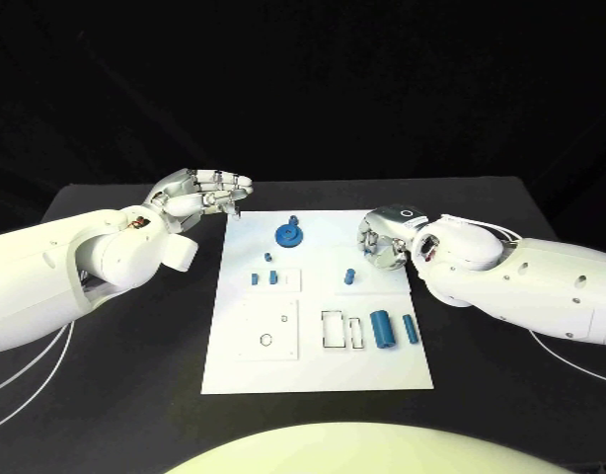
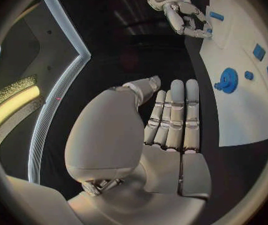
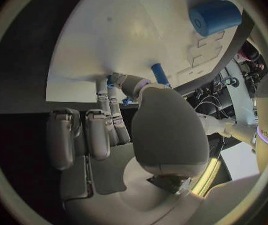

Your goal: Assemble the parts on the task board

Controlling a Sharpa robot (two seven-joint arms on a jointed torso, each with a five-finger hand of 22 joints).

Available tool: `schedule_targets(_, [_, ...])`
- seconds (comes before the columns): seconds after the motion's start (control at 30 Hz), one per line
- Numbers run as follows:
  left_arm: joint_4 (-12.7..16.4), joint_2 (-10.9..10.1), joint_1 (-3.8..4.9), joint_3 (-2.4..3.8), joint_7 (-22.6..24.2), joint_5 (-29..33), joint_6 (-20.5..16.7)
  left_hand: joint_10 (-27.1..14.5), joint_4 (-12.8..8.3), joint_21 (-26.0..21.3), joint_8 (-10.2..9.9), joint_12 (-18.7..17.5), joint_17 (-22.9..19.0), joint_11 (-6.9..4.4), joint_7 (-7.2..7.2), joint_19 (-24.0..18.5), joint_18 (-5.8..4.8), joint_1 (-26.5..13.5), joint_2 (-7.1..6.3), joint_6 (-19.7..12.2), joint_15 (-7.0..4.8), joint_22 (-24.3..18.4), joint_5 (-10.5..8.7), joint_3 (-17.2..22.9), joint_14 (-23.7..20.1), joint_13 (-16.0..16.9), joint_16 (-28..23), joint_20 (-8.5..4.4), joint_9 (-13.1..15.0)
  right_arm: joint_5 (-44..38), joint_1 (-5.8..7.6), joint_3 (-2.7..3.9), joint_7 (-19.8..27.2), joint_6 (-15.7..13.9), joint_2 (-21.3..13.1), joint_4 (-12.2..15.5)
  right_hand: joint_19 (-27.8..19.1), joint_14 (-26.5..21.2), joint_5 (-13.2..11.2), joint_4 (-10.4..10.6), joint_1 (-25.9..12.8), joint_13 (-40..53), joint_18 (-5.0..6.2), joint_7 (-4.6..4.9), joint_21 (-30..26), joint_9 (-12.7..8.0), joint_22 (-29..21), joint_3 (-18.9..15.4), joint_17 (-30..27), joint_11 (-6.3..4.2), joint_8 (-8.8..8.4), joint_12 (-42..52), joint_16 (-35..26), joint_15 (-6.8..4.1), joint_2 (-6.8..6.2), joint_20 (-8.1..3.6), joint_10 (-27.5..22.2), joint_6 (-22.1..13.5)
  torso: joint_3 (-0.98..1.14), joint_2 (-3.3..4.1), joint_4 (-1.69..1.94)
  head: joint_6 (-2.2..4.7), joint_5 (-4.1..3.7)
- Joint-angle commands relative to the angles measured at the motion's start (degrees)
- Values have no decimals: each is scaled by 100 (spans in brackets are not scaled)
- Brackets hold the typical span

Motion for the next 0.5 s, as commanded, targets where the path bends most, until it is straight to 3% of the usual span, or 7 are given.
schedule_targets(0.03, [20, 8, 7, 6, 48, -15, 4, -40, -26, 22, -25, -30, -8, 9, 53, -35, 79, -9, 7, -20, 19, 6, 14, 3, -19, -7, -27, -18, -7, 94, -100, -71, 104, 383, 63, 9, 393, 328, -24, -74, 52, 40, -73, -18, 17, 50, 1213, -5, 52, -35, 42, 8, 13, -68, 173, -14, 105, 66, -2, 1, -2, -5, 0])
schedule_targets(0.5, [20, 8, 7, 6, 42, -23, 4, -62, -49, 20, -35, -39, -16, 16, 61, -47, 79, -9, 5, -40, 23, 7, 17, 5, -27, -17, -42, -13, -10, 30, -101, -71, 44, 111, 70, 34, 401, 313, -48, -192, 60, 71, -77, -63, 38, 160, 1226, 10, -2, -95, 120, 13, -14, -118, 236, -60, 305, 150, -2, -4, 0, 9, -7])
